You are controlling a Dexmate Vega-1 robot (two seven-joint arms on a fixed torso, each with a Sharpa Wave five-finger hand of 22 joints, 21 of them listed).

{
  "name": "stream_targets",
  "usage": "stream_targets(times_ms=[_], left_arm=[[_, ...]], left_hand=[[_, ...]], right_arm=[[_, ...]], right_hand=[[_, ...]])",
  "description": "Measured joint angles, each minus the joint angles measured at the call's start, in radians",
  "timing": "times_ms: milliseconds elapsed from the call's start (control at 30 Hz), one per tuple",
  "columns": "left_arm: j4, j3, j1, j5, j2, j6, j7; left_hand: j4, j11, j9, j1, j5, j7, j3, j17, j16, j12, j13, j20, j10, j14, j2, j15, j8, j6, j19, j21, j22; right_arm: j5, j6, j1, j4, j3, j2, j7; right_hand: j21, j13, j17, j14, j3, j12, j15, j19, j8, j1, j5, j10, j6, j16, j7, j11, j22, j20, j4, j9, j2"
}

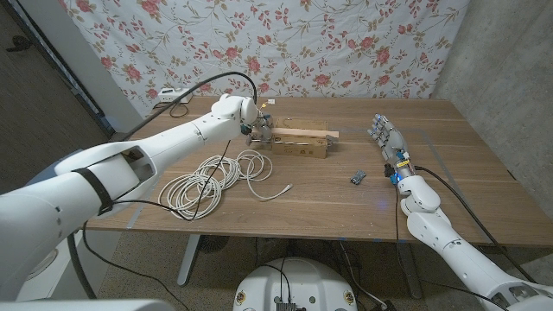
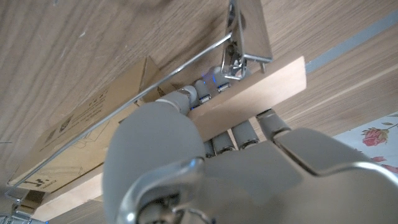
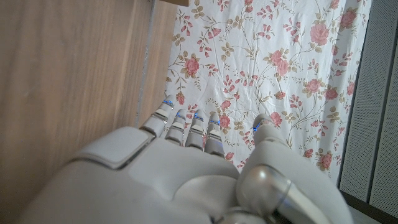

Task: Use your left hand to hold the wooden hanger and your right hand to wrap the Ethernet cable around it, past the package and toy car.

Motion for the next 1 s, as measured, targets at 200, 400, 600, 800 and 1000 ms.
stream_targets(times_ms=[200, 400, 600, 800, 1000], left_arm=[[-0.041, -0.01, 0.029, 0.006, 0.021, 0.014, 0.039], [-0.094, -0.021, 0.059, 0.032, 0.047, 0.03, 0.084], [-0.173, -0.043, 0.1, 0.087, 0.084, 0.053, 0.155], [-0.236, -0.069, 0.137, 0.124, 0.116, 0.062, 0.198], [-0.308, -0.113, 0.185, 0.156, 0.151, 0.068, 0.24]], left_hand=[[-0.026, -0.001, 0.063, 0.007, -0.012, 0.021, -0.087, 0.293, 0.276, 0.216, 0.256, -0.021, 0.097, 0.207, -0.008, -0.086, -0.039, 0.035, 0.045, 0.287, 0.074], [0.017, -0.004, 0.12, 0.009, 0.032, 0.015, -0.142, 0.502, 0.434, 0.371, 0.469, -0.012, 0.121, 0.24, -0.009, -0.085, -0.015, 0.109, 0.054, 0.402, 0.083], [0.025, -0.013, 0.214, 0.009, 0.1, 0.007, -0.149, 0.657, 0.543, 0.477, 0.644, -0.016, 0.129, 0.252, -0.009, -0.09, 0.049, 0.135, 0.076, 0.443, 0.076], [0.028, -0.012, 0.275, 0.008, 0.14, 0.012, -0.146, 0.719, 0.571, 0.509, 0.716, -0.014, 0.129, 0.252, -0.01, -0.09, 0.088, 0.129, 0.085, 0.452, 0.082], [0.071, -0.016, 0.314, 0.002, 0.159, 0.012, -0.103, 0.677, 0.53, 0.51, 0.726, -0.014, 0.133, 0.246, -0.024, -0.08, 0.116, 0.129, 0.084, 0.447, 0.062]], right_arm=[[-0.001, 0.001, -0.008, -0.011, 0.001, -0.005, -0.003], [-0.003, 0.002, -0.018, -0.023, 0.002, -0.009, -0.008], [-0.013, 0.002, -0.037, -0.049, 0.003, -0.018, -0.023], [-0.037, -0.007, -0.058, -0.087, 0.003, -0.034, -0.054], [-0.093, -0.055, -0.091, -0.154, 0.003, -0.067, -0.122]], right_hand=[[0.0, 0.005, 0.0, 0.0, 0.0, 0.0, 0.0, 0.0, 0.0, 0.0, 0.0, 0.0, 0.0, 0.0, 0.0, 0.0, 0.0, 0.0, 0.0, 0.0, 0.0], [0.0, 0.005, 0.0, 0.0, 0.0, 0.0, 0.0, 0.0, 0.0, 0.0, 0.0, 0.0, 0.0, 0.0, 0.0, 0.0, 0.0, 0.0, 0.0, 0.0, 0.0], [0.0, 0.005, 0.0, 0.006, 0.0, 0.0, 0.001, 0.0, 0.0, -0.003, 0.0, 0.0, 0.0, 0.0, 0.0, 0.0, 0.0, 0.0, 0.0, 0.0, 0.003], [0.0, 0.005, 0.0, 0.062, 0.0, 0.003, 0.008, 0.032, 0.003, -0.004, 0.0, 0.027, 0.012, 0.021, 0.004, 0.012, 0.0, 0.001, 0.0, 0.0, 0.004], [0.008, 0.005, 0.006, 0.12, 0.004, 0.014, 0.02, 0.063, 0.008, 0.003, 0.0, 0.061, 0.035, 0.041, 0.017, 0.025, 0.0, 0.017, -0.004, 0.0, 0.011]])
